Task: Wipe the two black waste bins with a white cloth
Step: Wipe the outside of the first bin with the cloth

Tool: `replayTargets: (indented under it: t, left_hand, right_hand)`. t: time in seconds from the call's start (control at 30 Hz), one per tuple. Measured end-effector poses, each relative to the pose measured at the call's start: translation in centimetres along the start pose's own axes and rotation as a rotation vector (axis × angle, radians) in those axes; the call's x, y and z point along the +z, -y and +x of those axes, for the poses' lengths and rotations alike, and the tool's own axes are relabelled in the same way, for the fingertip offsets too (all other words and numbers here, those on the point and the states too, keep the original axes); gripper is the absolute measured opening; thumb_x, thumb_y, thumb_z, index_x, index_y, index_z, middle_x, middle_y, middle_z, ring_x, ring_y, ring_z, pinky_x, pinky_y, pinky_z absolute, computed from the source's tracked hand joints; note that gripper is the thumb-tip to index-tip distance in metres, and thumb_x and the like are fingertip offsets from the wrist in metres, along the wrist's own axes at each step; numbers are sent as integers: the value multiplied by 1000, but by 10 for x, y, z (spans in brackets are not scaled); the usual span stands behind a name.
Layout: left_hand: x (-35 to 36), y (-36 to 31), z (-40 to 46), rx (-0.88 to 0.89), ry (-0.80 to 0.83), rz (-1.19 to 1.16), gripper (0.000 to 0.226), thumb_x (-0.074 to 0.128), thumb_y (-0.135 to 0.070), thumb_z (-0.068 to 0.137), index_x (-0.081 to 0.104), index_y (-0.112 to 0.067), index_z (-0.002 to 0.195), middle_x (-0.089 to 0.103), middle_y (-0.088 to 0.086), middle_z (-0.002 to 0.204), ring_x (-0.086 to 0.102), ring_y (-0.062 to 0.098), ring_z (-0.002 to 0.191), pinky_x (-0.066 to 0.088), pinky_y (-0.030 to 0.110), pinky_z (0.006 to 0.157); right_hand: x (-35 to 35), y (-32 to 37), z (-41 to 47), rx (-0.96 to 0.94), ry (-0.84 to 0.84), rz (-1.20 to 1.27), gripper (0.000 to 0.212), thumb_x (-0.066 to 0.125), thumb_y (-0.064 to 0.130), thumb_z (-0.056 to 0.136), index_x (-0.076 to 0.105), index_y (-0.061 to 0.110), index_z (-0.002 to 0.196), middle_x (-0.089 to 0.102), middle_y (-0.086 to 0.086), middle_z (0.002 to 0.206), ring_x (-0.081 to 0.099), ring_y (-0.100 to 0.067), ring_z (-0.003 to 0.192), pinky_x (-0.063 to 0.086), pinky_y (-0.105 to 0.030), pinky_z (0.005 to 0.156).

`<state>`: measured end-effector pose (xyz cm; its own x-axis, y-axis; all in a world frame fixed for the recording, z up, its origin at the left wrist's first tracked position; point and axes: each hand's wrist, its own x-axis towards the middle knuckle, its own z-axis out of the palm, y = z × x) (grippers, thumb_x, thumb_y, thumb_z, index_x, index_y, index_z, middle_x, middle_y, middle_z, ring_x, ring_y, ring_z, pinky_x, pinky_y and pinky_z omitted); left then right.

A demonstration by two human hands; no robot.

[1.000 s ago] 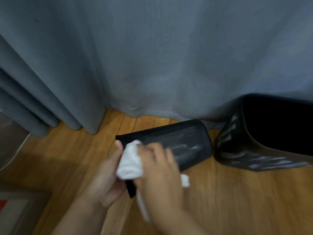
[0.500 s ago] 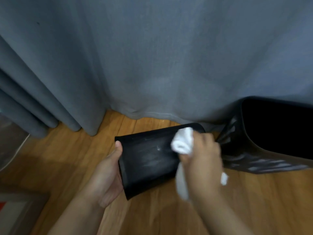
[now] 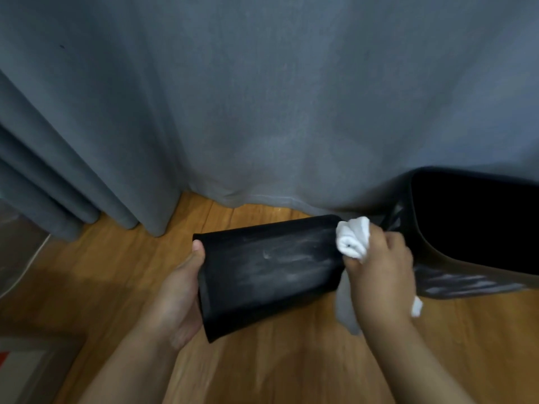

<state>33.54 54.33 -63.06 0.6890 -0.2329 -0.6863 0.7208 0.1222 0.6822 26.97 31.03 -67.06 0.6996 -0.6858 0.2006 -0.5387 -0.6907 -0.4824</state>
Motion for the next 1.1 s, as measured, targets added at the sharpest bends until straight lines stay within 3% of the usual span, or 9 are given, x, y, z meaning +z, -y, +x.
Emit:
replayTargets:
  t: [0.2,0.33,0.43,0.53,0.6,0.67,0.87,0.97,1.1]
  left_hand:
    - [2,0,3,-17,-14,-7,54,31,-53,99,65,-13,111,77,11,104,74,24,95,54,39,78]
    - [1,1,6,-28,-66,-9,57,34,-50,101,63,-1,93,75,12,67,73,17,55,55,24,47]
    - [0,2,6,-2,-64,6,53,34,-50,100,64,-8,113,78,11,95,76,22,83,55,36,71]
    - [1,0,2,26,-66,6,44,37,-50,100,61,-18,119,74,6,111,70,24,102,53,39,77]
    - [4,0,2,31,-68,3,44,37,-50,100,60,-19,119,72,5,114,68,23,105,52,38,78]
    - [5,0,-1,25,-72,1,46,36,-51,99,61,-18,120,74,6,113,69,23,103,53,38,79]
    - [4,-2,1,-49,-113,13,63,34,-52,100,62,4,97,76,16,74,74,18,60,53,20,45]
    - [0,0,4,-9,-108,20,57,37,-52,99,61,-5,123,74,15,112,73,23,93,55,34,72]
    - [-1,0,4,51,-105,16,46,39,-50,99,60,-18,125,75,6,110,71,24,100,54,38,74]
  right_hand:
    - [14,78,-60,-318,59,54,64,82,19,45,64,22,107,58,-4,91,55,-25,77,48,-36,59]
    - [15,109,-87,-518,155,149,38,56,31,63,60,30,101,54,5,86,54,-16,73,45,-27,55]
    - [13,74,-62,-458,164,117,51,75,18,54,64,24,103,57,-1,88,57,-21,74,48,-33,55]
    - [-3,27,-24,-251,116,-9,53,79,15,60,63,20,110,55,-8,99,55,-30,86,48,-37,67]
    - [-6,16,-12,-133,116,-15,46,73,17,70,60,19,114,53,-10,105,51,-32,93,45,-40,73]
    - [1,31,-22,-147,96,48,46,72,16,63,60,21,108,52,-8,97,51,-33,84,47,-40,67]
    - [17,108,-87,-505,157,176,50,74,29,52,61,28,101,53,4,87,53,-17,74,46,-28,55]
    - [23,82,-68,-455,177,163,60,80,17,50,56,25,105,52,-1,91,55,-22,74,49,-34,55]
    - [2,13,-20,-212,111,18,48,78,16,62,63,19,108,53,-8,96,52,-30,85,42,-35,64]
